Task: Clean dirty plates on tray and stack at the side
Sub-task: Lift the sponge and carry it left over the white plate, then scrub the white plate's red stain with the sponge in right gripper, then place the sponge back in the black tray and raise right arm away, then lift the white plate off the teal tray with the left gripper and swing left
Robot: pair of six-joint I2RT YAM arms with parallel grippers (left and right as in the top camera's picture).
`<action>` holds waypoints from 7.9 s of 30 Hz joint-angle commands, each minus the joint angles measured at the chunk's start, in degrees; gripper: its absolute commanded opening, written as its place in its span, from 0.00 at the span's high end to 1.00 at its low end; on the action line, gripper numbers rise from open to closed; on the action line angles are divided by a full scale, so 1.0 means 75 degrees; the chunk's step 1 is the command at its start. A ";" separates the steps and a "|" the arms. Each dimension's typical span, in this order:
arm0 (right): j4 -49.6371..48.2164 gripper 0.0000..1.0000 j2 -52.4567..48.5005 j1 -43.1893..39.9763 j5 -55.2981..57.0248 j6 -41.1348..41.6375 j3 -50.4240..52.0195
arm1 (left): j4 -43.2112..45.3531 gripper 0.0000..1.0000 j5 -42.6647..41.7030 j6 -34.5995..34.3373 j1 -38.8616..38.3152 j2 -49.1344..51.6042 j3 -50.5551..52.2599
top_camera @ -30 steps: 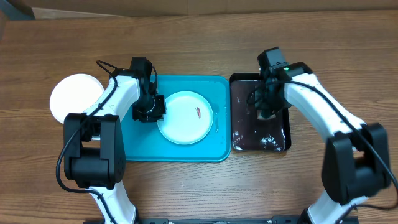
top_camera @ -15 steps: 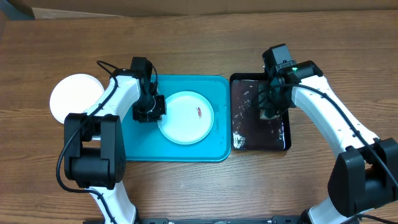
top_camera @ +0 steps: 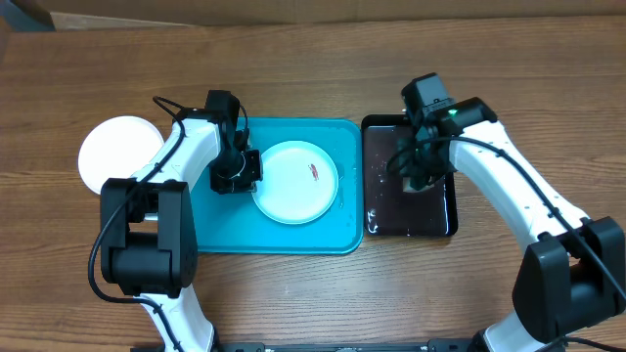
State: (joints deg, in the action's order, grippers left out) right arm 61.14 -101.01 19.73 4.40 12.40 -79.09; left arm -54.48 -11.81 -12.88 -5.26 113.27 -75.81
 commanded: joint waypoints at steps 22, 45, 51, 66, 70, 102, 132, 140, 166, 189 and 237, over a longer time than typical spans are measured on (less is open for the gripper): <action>0.0289 0.96 0.0140 0.0309 0.0513 0.0918 -0.0259 | 0.0035 0.96 -0.0009 0.0119 -0.0067 -0.0219 -0.0149; -0.0731 0.96 -0.0597 0.2471 0.0335 0.0778 -0.2148 | 0.0099 0.96 -0.0015 0.0117 -0.0067 -0.0219 -0.0149; -0.1134 0.96 -0.1393 0.2993 0.1705 0.0775 -0.2148 | 0.0099 0.96 -0.0015 0.0117 -0.0067 -0.0219 -0.0149; -0.1690 0.96 -0.3188 0.3005 0.1775 0.0880 -0.2031 | 0.0067 0.96 -0.0012 0.0119 -0.0067 -0.0219 -0.0149; -0.1743 0.96 -0.3436 0.3005 0.1014 0.0950 -0.2031 | 0.0070 0.96 -0.0012 0.0119 -0.0067 -0.0219 -0.0149; -0.0047 0.96 -0.1684 0.0839 -0.3605 0.0256 -0.2990 | 0.0099 0.96 -0.0006 0.0119 -0.0067 -0.0219 -0.0149; -0.0766 0.28 -0.1568 -0.0452 0.0061 0.0399 -0.0391 | 0.0105 0.84 -0.0006 0.0119 -0.0067 -0.0219 -0.0149; 0.0437 0.11 -0.1457 -0.0918 0.0064 0.0408 -0.2168 | 0.0102 0.73 0.0000 0.0119 -0.0067 -0.0219 -0.0149; 0.0490 0.00 -0.1463 -0.3669 0.0035 0.0746 -0.2352 | -0.1163 0.96 0.0277 0.0154 0.0178 -0.0230 -0.1408; 0.0490 0.00 -0.1463 -0.3669 0.0035 0.0746 -0.2352 | -0.2532 0.96 0.3072 -0.0740 -0.2617 -0.0236 -0.4849; 0.0490 0.00 -0.1463 -0.3669 0.0035 0.0746 -0.2352 | -0.2547 0.96 0.5700 -0.2294 -0.5403 -0.0236 -0.5120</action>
State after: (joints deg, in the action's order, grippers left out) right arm 65.17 -113.40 -7.62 4.45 17.78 -96.01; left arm -73.91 48.29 -29.26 -52.29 113.06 -112.66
